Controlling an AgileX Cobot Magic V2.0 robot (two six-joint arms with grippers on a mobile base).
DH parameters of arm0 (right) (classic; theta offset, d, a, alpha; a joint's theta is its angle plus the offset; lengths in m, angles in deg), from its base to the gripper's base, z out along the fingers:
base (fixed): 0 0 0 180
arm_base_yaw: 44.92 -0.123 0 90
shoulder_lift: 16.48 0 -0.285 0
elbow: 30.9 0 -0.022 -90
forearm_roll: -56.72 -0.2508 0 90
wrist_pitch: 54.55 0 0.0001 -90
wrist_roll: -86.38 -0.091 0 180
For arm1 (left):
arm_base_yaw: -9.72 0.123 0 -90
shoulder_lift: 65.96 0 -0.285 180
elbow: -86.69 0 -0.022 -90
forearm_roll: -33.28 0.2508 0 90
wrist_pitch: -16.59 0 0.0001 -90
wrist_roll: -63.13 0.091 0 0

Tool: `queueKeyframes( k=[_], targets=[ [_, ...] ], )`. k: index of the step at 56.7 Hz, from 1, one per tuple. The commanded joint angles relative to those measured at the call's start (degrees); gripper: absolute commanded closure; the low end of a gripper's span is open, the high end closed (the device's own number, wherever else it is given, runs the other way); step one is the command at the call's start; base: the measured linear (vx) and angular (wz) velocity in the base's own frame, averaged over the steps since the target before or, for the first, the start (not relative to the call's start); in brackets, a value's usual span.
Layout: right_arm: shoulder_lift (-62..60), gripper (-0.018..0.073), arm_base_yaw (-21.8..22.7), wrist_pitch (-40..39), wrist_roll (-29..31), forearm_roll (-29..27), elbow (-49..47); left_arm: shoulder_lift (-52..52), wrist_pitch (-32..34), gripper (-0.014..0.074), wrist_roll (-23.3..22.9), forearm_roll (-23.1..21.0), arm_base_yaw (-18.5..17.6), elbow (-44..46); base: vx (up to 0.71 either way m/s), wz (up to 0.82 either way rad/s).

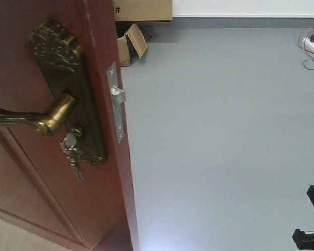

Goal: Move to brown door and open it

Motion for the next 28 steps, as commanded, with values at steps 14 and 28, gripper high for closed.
queueKeyframes(
  k=[14, 28],
  targets=[
    [-0.32, 0.0559, 0.09, -4.61, 0.49, 0.39, 0.19, 0.45, 2.22, 0.0600, -0.06, -0.25, -0.24, 1.77, 0.18, 0.00],
    [-0.32, 0.0559, 0.09, -4.61, 0.49, 0.39, 0.19, 0.45, 2.22, 0.0600, -0.06, -0.25, -0.24, 1.77, 0.17, 0.00]
  ],
)
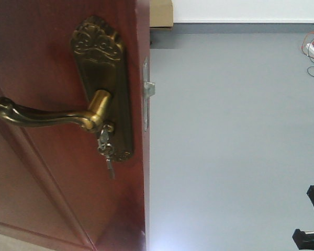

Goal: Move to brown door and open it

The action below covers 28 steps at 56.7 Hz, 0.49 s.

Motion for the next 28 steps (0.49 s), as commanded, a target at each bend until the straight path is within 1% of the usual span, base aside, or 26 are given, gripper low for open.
queueKeyframes(
  k=[1, 28],
  targets=[
    [-0.32, 0.0559, 0.09, -4.61, 0.49, 0.39, 0.19, 0.32, 2.19, 0.0600, -0.06, -0.25, -0.18, 1.77, 0.17, 0.01],
    [-0.32, 0.0559, 0.09, -4.38, 0.49, 0.39, 0.19, 0.32, 2.19, 0.0600, -0.06, -0.25, -0.18, 1.77, 0.14, 0.01]
  ],
)
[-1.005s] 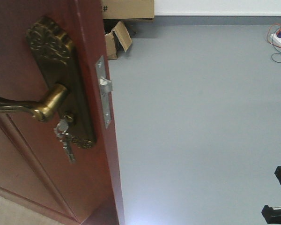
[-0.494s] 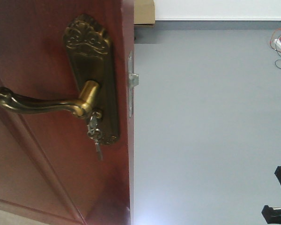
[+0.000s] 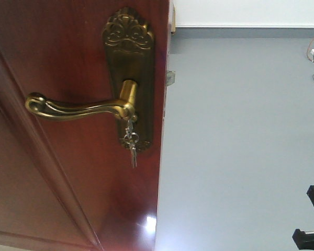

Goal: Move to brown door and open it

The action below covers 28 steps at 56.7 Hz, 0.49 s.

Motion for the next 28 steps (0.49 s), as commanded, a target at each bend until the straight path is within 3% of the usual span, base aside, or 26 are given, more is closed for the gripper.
queueKeyframes(
  k=[1, 28],
  targets=[
    [-0.32, 0.0559, 0.09, -4.38, 0.49, 0.39, 0.19, 0.32, 2.13, 0.0600, -0.06, -0.30, -0.18, 1.77, 0.12, 0.03],
    [-0.32, 0.0559, 0.09, -4.38, 0.49, 0.39, 0.19, 0.32, 2.13, 0.0600, -0.06, -0.30, -0.18, 1.77, 0.09, 0.03]
  ],
)
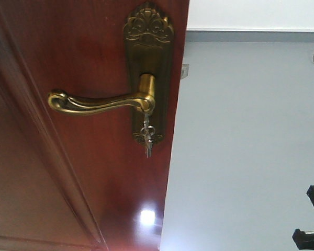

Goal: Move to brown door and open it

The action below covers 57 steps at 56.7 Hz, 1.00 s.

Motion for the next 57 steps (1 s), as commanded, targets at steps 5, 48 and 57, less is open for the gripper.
queueKeyframes(
  k=[5, 48, 57],
  targets=[
    [-0.32, 0.0559, 0.09, -4.38, 0.49, 0.39, 0.19, 0.32, 2.13, 0.0600, -0.06, -0.30, -0.18, 1.77, 0.06, 0.03],
    [-0.32, 0.0559, 0.09, -4.56, 0.49, 0.39, 0.19, 0.32, 2.13, 0.0600, -0.06, -0.30, -0.18, 1.77, 0.02, 0.04],
    [-0.32, 0.0559, 0.09, -4.56, 0.49, 0.39, 0.19, 0.32, 2.13, 0.0600, -0.06, -0.30, -0.18, 1.77, 0.00, 0.00]
  ],
)
